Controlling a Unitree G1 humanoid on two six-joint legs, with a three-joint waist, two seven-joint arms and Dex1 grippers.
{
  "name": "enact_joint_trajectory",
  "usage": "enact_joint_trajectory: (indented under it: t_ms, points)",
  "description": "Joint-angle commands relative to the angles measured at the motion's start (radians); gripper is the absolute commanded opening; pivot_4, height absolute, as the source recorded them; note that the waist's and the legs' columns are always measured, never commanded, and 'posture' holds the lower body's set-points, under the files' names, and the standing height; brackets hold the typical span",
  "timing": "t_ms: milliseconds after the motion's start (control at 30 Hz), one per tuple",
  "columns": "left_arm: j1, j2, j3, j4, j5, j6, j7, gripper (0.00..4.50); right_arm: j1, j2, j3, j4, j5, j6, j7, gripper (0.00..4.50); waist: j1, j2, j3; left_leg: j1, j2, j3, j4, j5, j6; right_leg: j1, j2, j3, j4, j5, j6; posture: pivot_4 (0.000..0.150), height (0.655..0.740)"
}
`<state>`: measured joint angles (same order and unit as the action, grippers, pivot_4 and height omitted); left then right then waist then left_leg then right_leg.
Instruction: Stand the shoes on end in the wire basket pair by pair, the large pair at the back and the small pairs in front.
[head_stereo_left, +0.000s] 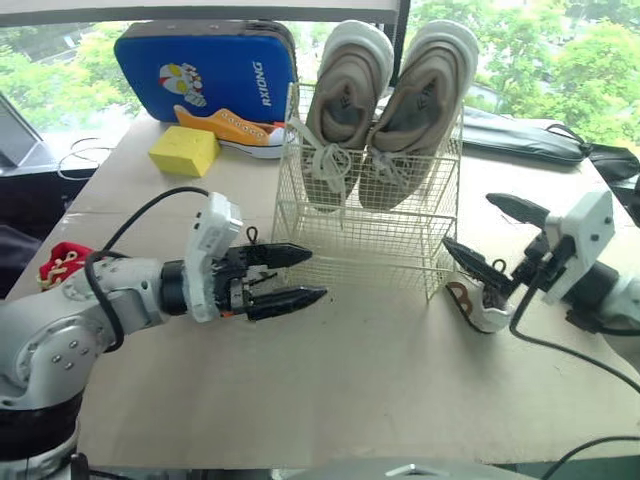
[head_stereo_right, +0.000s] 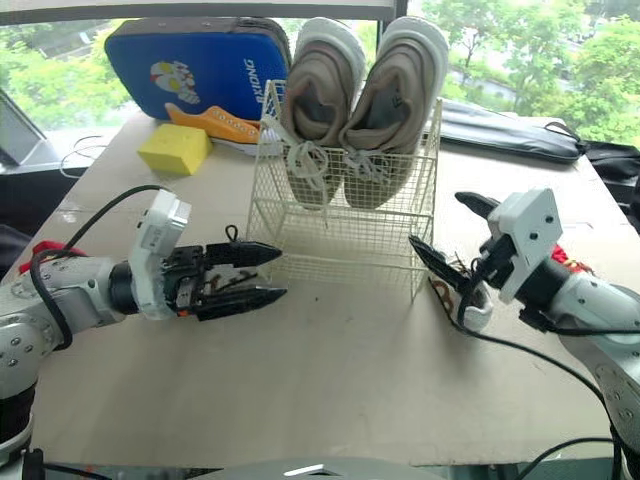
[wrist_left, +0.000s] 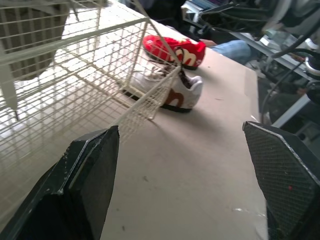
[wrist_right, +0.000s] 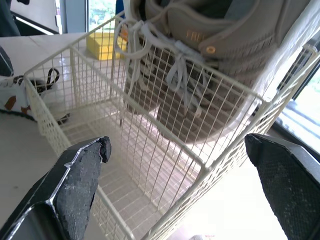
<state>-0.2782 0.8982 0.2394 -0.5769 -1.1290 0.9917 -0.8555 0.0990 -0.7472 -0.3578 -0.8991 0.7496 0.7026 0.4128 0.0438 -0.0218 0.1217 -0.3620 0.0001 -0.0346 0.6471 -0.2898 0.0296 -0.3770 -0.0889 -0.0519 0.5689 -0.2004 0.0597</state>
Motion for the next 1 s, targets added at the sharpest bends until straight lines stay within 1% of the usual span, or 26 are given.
enact_joint_trajectory:
  t_ms: [33,100,167,200,267,333,367,433,533,600,633,700,833,933,1000]
  points:
    - [-0.081,-0.025,-0.026,-0.005,-0.054,-0.018,-0.008,4.32,0.198,0.012,-0.191,-0.058,-0.017,0.031,0.01,4.5,0.002,-0.001,-0.001,0.0,-0.001,0.0,0.0,0.0,0.0,0.001,0.001,0.003,0.0,0.0,-0.001,0.15,0.74]
    - [-0.109,-0.031,-0.056,-0.01,-0.054,-0.02,-0.026,4.32,0.343,0.026,-0.296,-0.05,-0.051,0.041,0.041,4.5,0.001,-0.001,0.0,0.0,-0.001,0.002,0.0,0.0,0.0,0.0,0.002,0.006,0.0,0.001,-0.001,0.15,0.74]
    - [-0.132,-0.037,-0.079,-0.008,-0.063,-0.013,-0.041,4.32,0.447,0.019,-0.366,-0.015,-0.099,0.034,0.08,4.5,-0.004,-0.001,-0.001,0.002,-0.002,0.002,0.0,-0.001,0.001,0.001,0.002,0.009,0.001,0.0,-0.001,0.15,0.74]
    - [-0.138,-0.037,-0.089,-0.004,-0.057,-0.017,-0.055,4.32,0.481,0.016,-0.397,0.014,-0.102,0.06,0.083,4.5,-0.008,-0.001,-0.001,0.002,-0.001,0.004,0.0,-0.001,0.001,0.001,0.002,0.011,0.001,-0.001,0.001,0.15,0.74]
    - [-0.149,-0.033,-0.115,-0.001,-0.03,-0.033,-0.091,4.32,0.525,-0.005,-0.433,0.078,-0.175,0.05,0.09,4.5,-0.019,-0.001,-0.001,0.003,0.0,0.007,0.0,-0.001,0.002,0.001,0.004,0.014,0.001,-0.001,0.002,0.15,0.74]
    - [-0.155,-0.021,-0.13,-0.006,-0.015,-0.043,-0.129,4.32,0.522,-0.021,-0.464,0.115,-0.174,0.084,0.095,4.5,-0.026,-0.001,-0.001,0.004,0.001,0.008,0.0,-0.001,0.002,0.0,0.004,0.015,0.001,-0.002,0.003,0.15,0.74]
    - [-0.158,-0.02,-0.136,-0.009,-0.012,-0.048,-0.143,4.32,0.51,-0.032,-0.459,0.134,-0.189,0.088,0.092,4.5,-0.028,-0.001,0.0,0.004,0.001,0.008,0.0,-0.001,0.002,-0.001,0.004,0.015,0.001,-0.002,0.003,0.15,0.74]
    - [-0.171,-0.032,-0.149,0.002,-0.001,-0.057,-0.146,4.32,0.45,-0.042,-0.43,0.194,-0.177,0.166,0.054,4.5,-0.031,-0.002,0.0,0.004,0.002,0.008,0.0,-0.001,0.002,-0.001,0.005,0.015,0.001,-0.002,0.003,0.15,0.74]
    - [-0.191,-0.043,-0.179,-0.004,0.043,-0.08,-0.147,4.32,0.333,-0.073,-0.343,0.26,-0.223,0.232,-0.011,4.5,-0.029,-0.002,0.0,0.004,0.002,0.008,0.0,-0.001,0.002,-0.001,0.007,0.017,0.001,-0.002,0.003,0.15,0.74]
    - [-0.19,-0.057,-0.178,-0.016,0.021,-0.071,-0.125,4.32,0.265,-0.067,-0.305,0.277,-0.208,0.264,-0.02,4.5,-0.029,-0.001,0.0,0.003,0.002,0.007,0.0,-0.001,0.002,-0.001,0.007,0.018,0.0,-0.001,0.002,0.15,0.74]
    - [-0.184,-0.059,-0.177,-0.024,0.014,-0.068,-0.121,4.32,0.234,-0.065,-0.282,0.293,-0.215,0.272,-0.027,4.5,-0.028,-0.002,0.0,0.003,0.002,0.007,0.0,-0.001,0.002,-0.001,0.008,0.018,0.0,0.001,-0.001,0.15,0.74]
    - [-0.176,-0.065,-0.184,-0.031,0.022,-0.07,-0.114,4.32,0.179,-0.061,-0.246,0.338,-0.23,0.284,-0.038,4.5,-0.027,-0.002,0.0,0.002,0.001,0.006,0.0,-0.001,0.002,-0.001,0.008,0.019,-0.001,0.001,-0.002,0.15,0.74]
    - [-0.175,-0.07,-0.196,-0.03,0.045,-0.084,-0.107,4.32,0.101,-0.077,-0.197,0.425,-0.263,0.295,-0.043,4.5,-0.023,-0.002,0.0,0.001,0.0,0.005,0.0,-0.002,0.004,-0.001,0.009,0.02,-0.002,0.001,-0.002,0.15,0.74]
    - [-0.169,-0.077,-0.193,-0.043,0.039,-0.081,-0.079,4.32,0.058,-0.108,-0.193,0.507,-0.31,0.29,-0.045,4.5,-0.025,-0.002,0.0,0.001,0.0,0.006,0.001,-0.002,0.004,0.0,0.009,0.022,-0.002,0.001,-0.002,0.15,0.74]
    - [-0.157,-0.074,-0.187,-0.052,0.034,-0.081,-0.073,4.32,0.052,-0.113,-0.197,0.517,-0.321,0.294,-0.04,4.5,-0.025,-0.002,0.0,0.001,-0.002,0.005,0.001,-0.002,0.005,0.0,0.009,0.024,-0.002,0.001,-0.002,0.15,0.74]
